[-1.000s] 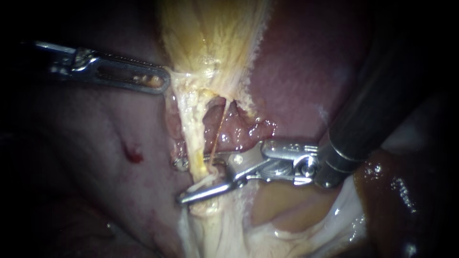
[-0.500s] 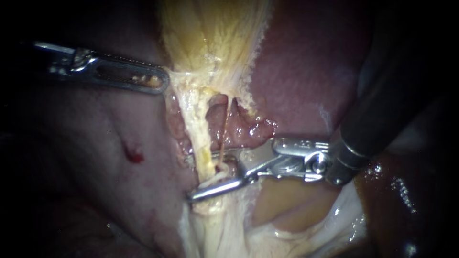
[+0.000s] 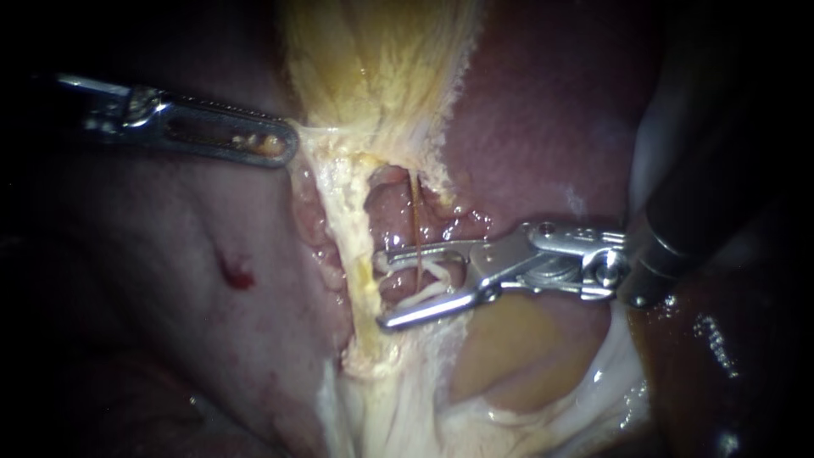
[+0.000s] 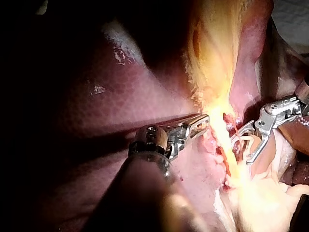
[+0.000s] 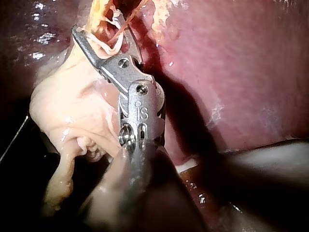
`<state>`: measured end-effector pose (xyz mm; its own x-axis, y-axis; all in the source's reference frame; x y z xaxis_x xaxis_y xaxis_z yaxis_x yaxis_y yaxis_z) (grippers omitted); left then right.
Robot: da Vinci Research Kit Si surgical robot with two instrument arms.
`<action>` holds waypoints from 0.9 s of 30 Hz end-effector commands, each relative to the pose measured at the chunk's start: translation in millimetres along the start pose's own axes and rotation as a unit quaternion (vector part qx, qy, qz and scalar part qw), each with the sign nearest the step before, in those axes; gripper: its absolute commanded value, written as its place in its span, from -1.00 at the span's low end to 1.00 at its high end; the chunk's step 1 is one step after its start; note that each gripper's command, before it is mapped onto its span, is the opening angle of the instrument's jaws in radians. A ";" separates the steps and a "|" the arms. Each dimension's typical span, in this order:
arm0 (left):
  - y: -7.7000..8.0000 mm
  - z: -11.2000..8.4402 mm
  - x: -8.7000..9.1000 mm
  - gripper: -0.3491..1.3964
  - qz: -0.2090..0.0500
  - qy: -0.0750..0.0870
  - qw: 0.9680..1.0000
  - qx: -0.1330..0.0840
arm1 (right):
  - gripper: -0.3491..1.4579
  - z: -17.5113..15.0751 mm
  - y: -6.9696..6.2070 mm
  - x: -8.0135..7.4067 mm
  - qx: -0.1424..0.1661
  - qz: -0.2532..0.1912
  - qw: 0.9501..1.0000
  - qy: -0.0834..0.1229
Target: Clipping first clip left tube
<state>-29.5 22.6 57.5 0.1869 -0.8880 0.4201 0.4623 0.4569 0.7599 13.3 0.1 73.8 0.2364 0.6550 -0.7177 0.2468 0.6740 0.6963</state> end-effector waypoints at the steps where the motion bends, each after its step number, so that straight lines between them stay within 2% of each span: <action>1: 0.0 0.0 0.0 -1.00 0.000 0.000 1.000 0.000 | -0.06 -0.2 0.0 -0.1 0.000 0.000 1.000 -0.001; 15: 0.0 -0.1 0.0 -1.00 0.000 0.000 1.000 0.000 | -0.06 -2.8 0.8 -1.1 -0.008 0.000 1.000 -0.005; 27: 0.0 -0.1 0.0 -1.00 0.000 0.000 1.000 0.000 | -0.06 -4.5 -0.1 -1.4 -0.010 0.000 1.000 -0.004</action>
<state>-29.4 22.6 57.4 0.1873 -0.8878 0.4203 0.4615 0.4573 0.7602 8.6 0.6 74.7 0.2437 0.6524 -0.7176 0.2285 0.6804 0.6963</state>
